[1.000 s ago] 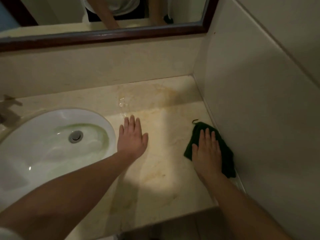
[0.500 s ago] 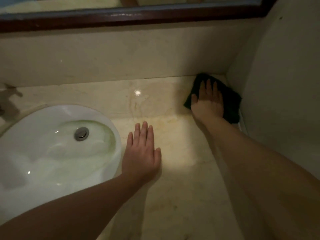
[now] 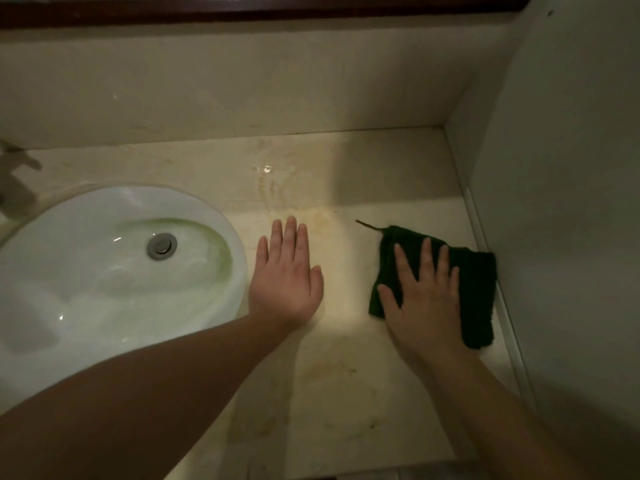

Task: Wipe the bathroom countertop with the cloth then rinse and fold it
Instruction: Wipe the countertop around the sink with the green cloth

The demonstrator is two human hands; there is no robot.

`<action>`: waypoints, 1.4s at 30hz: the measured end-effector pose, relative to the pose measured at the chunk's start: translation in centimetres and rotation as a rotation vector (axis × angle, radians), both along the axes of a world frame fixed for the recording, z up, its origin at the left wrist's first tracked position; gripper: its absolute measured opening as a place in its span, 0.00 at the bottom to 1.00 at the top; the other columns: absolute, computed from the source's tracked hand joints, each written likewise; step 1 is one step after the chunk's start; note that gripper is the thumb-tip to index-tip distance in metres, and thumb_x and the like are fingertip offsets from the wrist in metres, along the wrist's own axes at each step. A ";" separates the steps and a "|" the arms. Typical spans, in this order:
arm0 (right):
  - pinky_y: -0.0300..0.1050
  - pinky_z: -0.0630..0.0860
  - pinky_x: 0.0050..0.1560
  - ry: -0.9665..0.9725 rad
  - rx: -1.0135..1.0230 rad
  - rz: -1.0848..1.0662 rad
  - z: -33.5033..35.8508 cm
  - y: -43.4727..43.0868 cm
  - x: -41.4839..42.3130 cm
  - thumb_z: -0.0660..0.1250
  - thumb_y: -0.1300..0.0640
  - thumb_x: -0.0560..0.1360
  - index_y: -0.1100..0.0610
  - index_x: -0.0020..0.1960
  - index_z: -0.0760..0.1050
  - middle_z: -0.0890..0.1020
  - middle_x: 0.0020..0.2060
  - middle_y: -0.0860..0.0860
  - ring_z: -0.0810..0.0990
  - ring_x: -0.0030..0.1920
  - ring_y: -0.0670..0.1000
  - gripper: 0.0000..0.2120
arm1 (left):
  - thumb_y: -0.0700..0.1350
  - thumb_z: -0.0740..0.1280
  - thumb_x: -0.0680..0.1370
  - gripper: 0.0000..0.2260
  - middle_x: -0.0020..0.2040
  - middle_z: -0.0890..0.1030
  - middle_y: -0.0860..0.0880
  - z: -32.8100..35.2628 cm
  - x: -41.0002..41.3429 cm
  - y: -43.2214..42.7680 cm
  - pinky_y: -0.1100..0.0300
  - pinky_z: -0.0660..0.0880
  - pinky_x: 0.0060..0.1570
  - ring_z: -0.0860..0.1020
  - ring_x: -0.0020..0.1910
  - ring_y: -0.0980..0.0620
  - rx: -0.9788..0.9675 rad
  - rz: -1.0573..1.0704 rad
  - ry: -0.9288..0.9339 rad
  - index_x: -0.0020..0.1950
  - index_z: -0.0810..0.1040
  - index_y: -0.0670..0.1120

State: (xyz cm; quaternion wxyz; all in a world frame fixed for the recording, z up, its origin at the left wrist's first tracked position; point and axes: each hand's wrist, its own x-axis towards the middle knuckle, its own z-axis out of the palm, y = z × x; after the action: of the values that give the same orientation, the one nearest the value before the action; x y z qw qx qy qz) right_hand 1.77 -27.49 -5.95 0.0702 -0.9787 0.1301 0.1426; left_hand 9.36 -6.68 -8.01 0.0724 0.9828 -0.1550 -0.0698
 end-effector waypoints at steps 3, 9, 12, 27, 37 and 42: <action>0.61 0.41 0.77 -0.041 -0.023 -0.087 -0.6 -1.0 3.8 0.43 0.36 0.79 0.47 0.80 0.42 0.43 0.79 0.58 0.40 0.78 0.60 0.33 | 0.54 0.47 0.79 0.31 0.80 0.47 0.42 0.1 -0.1 -0.2 0.43 0.45 0.76 0.43 0.79 0.44 -0.002 0.013 0.004 0.79 0.47 0.42; 0.63 0.44 0.76 -0.116 -0.051 -0.044 -1.2 2.1 14.9 0.44 0.36 0.77 0.48 0.80 0.48 0.50 0.79 0.58 0.45 0.78 0.62 0.34 | 0.54 0.46 0.79 0.31 0.80 0.46 0.42 0.0 0.1 -0.1 0.43 0.44 0.76 0.42 0.79 0.44 0.001 0.010 0.007 0.79 0.45 0.42; 0.62 0.45 0.76 -0.119 -0.039 0.133 -1.1 4.9 10.8 0.44 0.35 0.77 0.46 0.79 0.47 0.49 0.80 0.56 0.44 0.79 0.60 0.33 | 0.54 0.46 0.79 0.31 0.80 0.45 0.42 -0.1 0.0 0.0 0.44 0.45 0.77 0.42 0.79 0.43 0.017 -0.013 0.010 0.79 0.45 0.42; 0.59 0.41 0.77 -0.078 -0.001 -0.157 -1.1 -2.0 2.9 0.45 0.38 0.80 0.49 0.80 0.42 0.43 0.79 0.58 0.40 0.78 0.61 0.32 | 0.52 0.51 0.81 0.30 0.80 0.46 0.44 2.3 -5.3 2.2 0.48 0.42 0.76 0.41 0.79 0.46 -0.160 -0.035 0.001 0.79 0.45 0.43; 0.63 0.46 0.76 -0.094 -0.003 0.205 -0.9 9.3 -5.9 0.45 0.36 0.78 0.48 0.80 0.45 0.47 0.79 0.58 0.44 0.78 0.62 0.34 | 0.54 0.45 0.81 0.30 0.80 0.44 0.42 0.0 -13.5 7.1 0.45 0.45 0.77 0.40 0.79 0.45 0.015 -0.082 0.043 0.79 0.44 0.42; 0.64 0.49 0.76 -0.056 0.006 0.204 -1.4 2.3 -14.8 0.47 0.36 0.76 0.46 0.80 0.48 0.48 0.79 0.57 0.45 0.78 0.61 0.34 | 0.54 0.46 0.81 0.30 0.80 0.44 0.42 0.1 -13.6 7.2 0.45 0.45 0.77 0.40 0.79 0.45 -0.002 -0.089 0.046 0.79 0.45 0.41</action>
State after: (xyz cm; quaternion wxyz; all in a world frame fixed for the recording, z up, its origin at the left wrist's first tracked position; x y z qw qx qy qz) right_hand -13.05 -25.17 -7.36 0.0618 -0.9902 0.0271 0.1220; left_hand -4.20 0.52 -7.90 0.0737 0.9730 -0.1968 -0.0955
